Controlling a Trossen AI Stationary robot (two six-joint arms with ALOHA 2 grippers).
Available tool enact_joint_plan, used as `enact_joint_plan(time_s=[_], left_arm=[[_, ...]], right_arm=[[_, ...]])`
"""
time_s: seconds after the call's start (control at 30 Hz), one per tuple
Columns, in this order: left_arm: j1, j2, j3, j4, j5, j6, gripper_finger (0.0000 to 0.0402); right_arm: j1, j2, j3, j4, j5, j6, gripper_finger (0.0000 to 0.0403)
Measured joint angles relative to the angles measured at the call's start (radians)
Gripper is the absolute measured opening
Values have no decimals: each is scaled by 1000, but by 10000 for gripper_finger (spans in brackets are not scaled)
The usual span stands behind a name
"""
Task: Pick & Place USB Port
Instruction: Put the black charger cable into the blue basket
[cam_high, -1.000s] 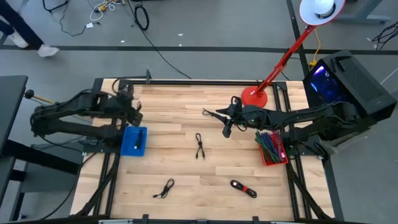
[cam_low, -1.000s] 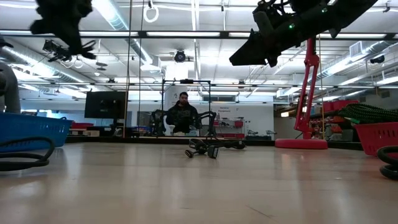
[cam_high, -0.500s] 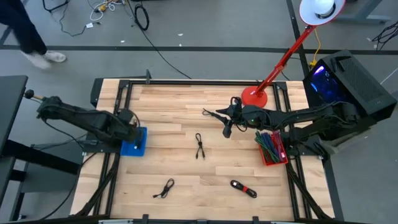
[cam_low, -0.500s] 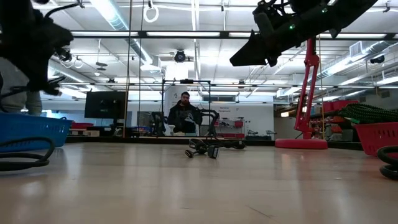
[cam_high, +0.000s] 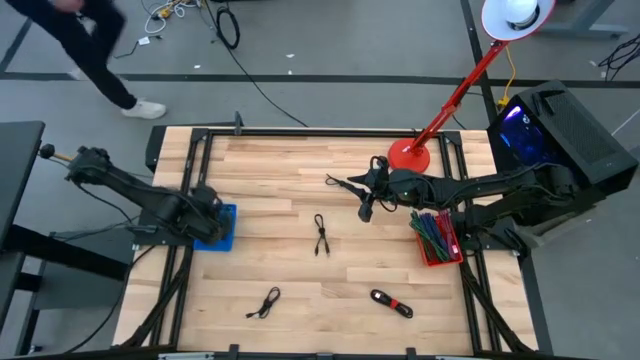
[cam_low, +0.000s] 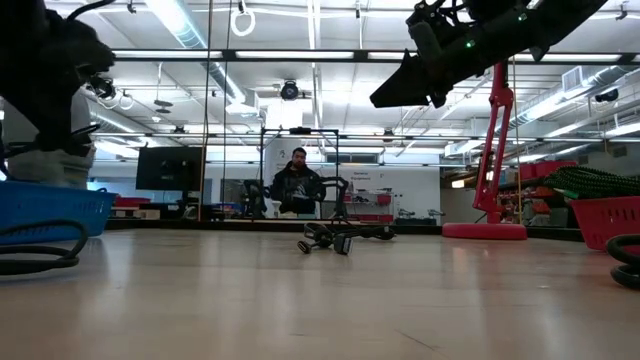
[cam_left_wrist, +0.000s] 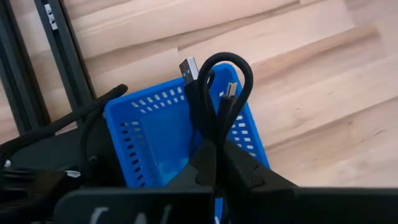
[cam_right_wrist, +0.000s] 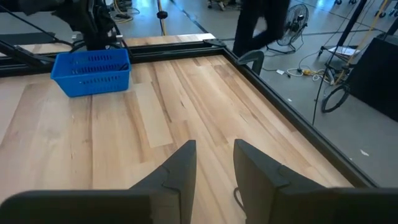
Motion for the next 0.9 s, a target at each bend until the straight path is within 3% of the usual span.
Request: enact_joint_plan(time_s=[0.4, 0.63, 0.9], left_arm=[[-17, 113, 0, 51, 61, 16, 15], [-16, 113, 0, 66, 78, 29, 79], [-14, 112, 0, 46, 30, 29, 137]], right_arm=[[0, 0, 0, -7, -1, 15, 109], [0, 0, 0, -7, -1, 14, 109], [0, 0, 0, -8, -26, 14, 109]])
